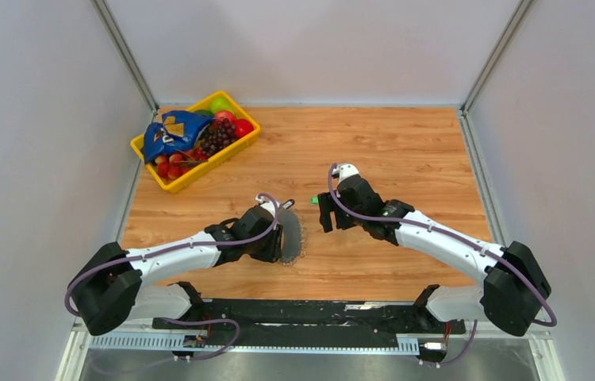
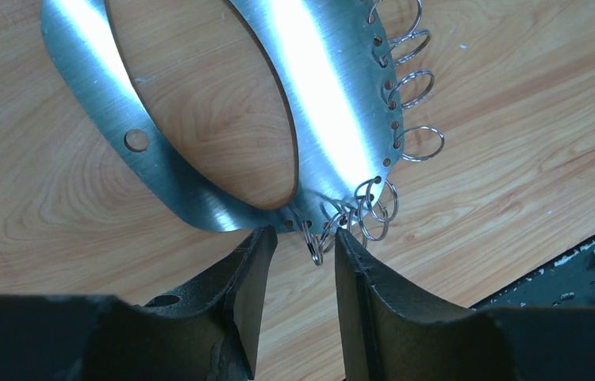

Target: Put the keys on the keyring

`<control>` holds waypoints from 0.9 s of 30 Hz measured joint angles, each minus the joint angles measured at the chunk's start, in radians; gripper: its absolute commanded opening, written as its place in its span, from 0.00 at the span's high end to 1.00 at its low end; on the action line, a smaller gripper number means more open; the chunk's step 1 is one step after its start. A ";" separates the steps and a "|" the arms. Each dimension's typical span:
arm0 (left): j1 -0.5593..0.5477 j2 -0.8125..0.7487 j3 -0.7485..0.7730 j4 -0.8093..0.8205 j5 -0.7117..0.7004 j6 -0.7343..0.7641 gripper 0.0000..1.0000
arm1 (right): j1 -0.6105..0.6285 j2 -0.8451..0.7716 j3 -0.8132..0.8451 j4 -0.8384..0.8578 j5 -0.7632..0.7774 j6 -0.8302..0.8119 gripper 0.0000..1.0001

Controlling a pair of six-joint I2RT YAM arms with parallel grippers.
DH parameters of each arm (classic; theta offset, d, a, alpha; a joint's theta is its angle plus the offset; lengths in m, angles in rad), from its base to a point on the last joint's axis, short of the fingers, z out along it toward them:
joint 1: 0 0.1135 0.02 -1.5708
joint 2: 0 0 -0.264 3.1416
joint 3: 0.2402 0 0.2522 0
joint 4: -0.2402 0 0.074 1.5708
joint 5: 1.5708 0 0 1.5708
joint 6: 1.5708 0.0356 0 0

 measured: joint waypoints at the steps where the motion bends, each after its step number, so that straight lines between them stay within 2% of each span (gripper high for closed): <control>1: 0.000 0.003 -0.002 0.002 0.005 -0.001 0.58 | 0.000 0.000 0.000 0.000 0.000 0.000 0.20; 15: 0.000 0.015 -0.010 0.010 0.028 -0.004 0.72 | 0.002 -0.012 -0.010 0.001 -0.001 0.010 0.20; 19: 0.000 0.018 -0.010 0.010 0.035 -0.006 0.83 | 0.002 -0.012 -0.010 0.001 -0.001 0.013 0.20; 22: 0.000 0.021 -0.015 0.016 0.039 -0.006 0.97 | 0.002 -0.012 -0.010 0.001 -0.001 0.014 0.20; 27: 0.000 0.025 -0.015 0.017 0.040 -0.006 1.00 | 0.005 -0.012 -0.012 0.001 -0.002 0.014 0.20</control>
